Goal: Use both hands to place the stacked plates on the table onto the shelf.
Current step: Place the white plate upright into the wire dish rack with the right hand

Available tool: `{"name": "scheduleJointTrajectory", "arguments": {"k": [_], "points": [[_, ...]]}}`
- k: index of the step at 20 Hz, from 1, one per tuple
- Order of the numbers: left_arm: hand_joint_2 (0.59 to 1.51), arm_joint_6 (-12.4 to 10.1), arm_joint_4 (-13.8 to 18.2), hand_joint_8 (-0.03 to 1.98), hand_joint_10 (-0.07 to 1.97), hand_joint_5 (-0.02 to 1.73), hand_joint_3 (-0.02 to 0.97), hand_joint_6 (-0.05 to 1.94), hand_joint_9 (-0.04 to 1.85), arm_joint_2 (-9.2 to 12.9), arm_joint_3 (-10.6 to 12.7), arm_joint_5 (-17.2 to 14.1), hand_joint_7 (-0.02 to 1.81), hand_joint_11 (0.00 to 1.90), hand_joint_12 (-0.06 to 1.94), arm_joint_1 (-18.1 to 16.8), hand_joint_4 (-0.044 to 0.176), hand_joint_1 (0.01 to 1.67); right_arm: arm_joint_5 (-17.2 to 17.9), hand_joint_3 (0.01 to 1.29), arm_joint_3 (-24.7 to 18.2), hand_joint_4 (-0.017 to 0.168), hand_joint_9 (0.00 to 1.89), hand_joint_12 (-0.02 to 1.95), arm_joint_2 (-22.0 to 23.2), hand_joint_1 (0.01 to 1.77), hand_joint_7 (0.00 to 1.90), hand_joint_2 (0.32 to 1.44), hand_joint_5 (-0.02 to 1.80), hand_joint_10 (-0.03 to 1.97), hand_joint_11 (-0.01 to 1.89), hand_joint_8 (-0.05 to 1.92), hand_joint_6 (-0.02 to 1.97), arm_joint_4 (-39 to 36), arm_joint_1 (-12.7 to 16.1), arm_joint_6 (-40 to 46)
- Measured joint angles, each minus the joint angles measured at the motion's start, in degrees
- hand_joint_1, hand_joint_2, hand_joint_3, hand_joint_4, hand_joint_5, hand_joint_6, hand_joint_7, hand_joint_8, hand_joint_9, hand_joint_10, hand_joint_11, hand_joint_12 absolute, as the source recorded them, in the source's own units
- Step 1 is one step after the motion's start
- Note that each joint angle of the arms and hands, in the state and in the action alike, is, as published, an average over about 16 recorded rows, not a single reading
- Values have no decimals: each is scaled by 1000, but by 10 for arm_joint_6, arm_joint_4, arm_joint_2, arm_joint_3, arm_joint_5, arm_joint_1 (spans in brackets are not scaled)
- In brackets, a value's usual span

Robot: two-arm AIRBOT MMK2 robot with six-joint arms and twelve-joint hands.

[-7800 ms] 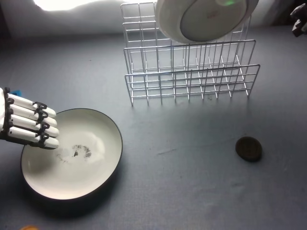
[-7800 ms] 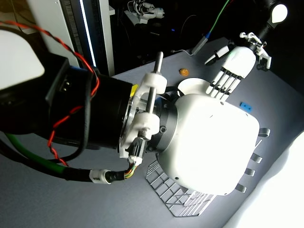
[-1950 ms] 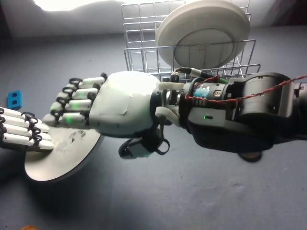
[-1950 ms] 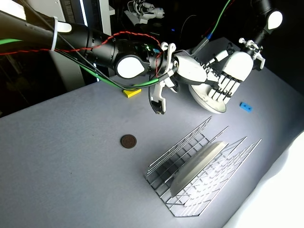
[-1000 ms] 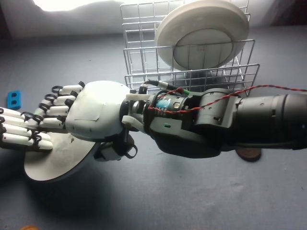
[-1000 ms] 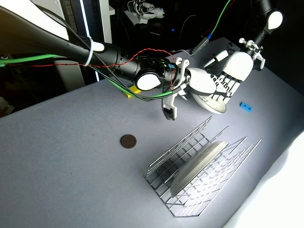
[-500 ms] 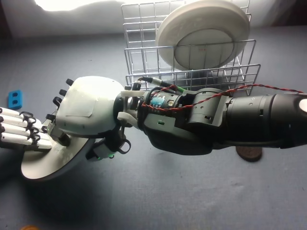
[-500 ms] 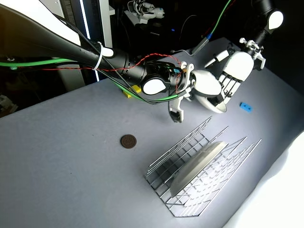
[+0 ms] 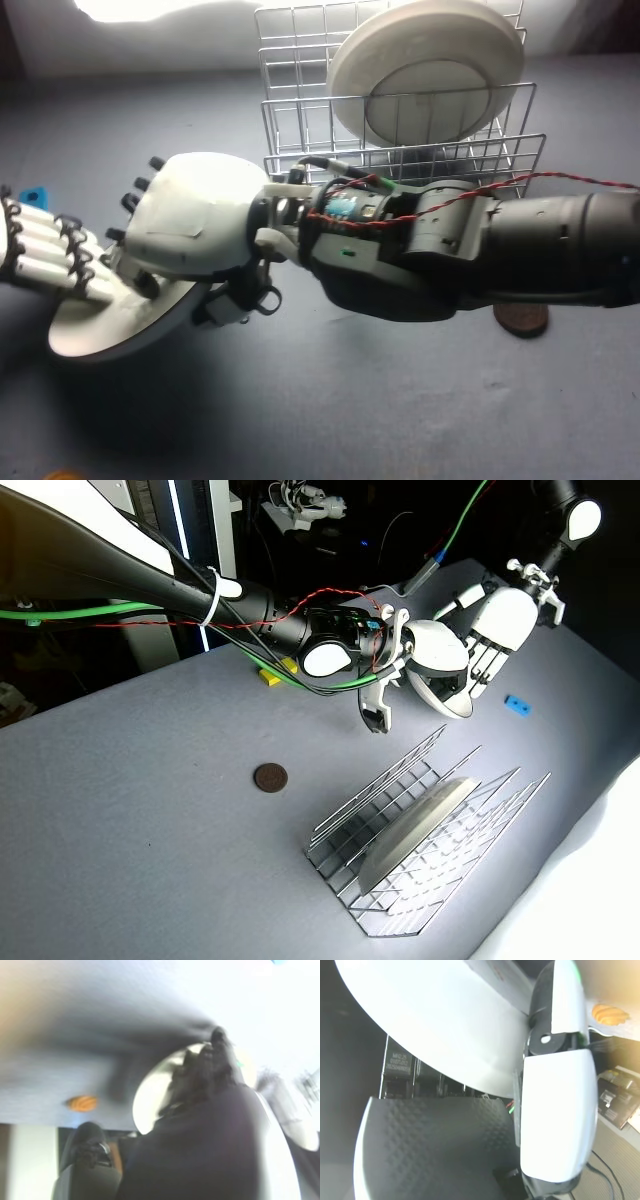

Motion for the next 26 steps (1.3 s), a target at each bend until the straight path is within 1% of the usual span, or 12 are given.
{"name": "scheduleJointTrajectory", "arguments": {"k": [4,6,11,16,21,26], "points": [[1151,-14,10,-15,-51,-5,17,-3,10,2,6,-3,15,18,7,-52,0,14,-8,10,-32,-7,1023,1132,27,1212,994,894,880,948,883,561,652,2,1,1],[1150,-21,13,-14,-51,-2,17,3,15,4,9,-4,16,17,7,-77,1,14,-14,10,-54,-8,1017,1136,46,1228,995,894,884,1013,875,576,653,3,2,1],[1149,-32,20,-15,-52,2,17,8,20,10,12,-10,17,17,8,-128,2,14,-34,9,-118,-8,1016,1132,101,1265,999,896,901,1027,869,630,670,3,8,2],[1148,-37,28,-15,-51,5,17,8,22,18,12,-14,16,17,8,-167,4,13,-58,10,-189,-6,1012,1121,168,1298,1019,912,937,1026,868,684,730,0,26,7],[1148,-39,39,-14,-52,7,17,7,23,22,8,-14,16,17,8,-195,6,13,-91,11,-251,-4,1023,1108,238,1334,1052,931,982,1001,872,729,791,-3,52,32],[1146,-40,47,-14,-52,11,17,7,23,24,4,-13,14,17,8,-216,7,13,-125,11,-293,-1,1035,1109,300,1349,1078,948,1012,946,872,766,845,-7,92,78]]}}
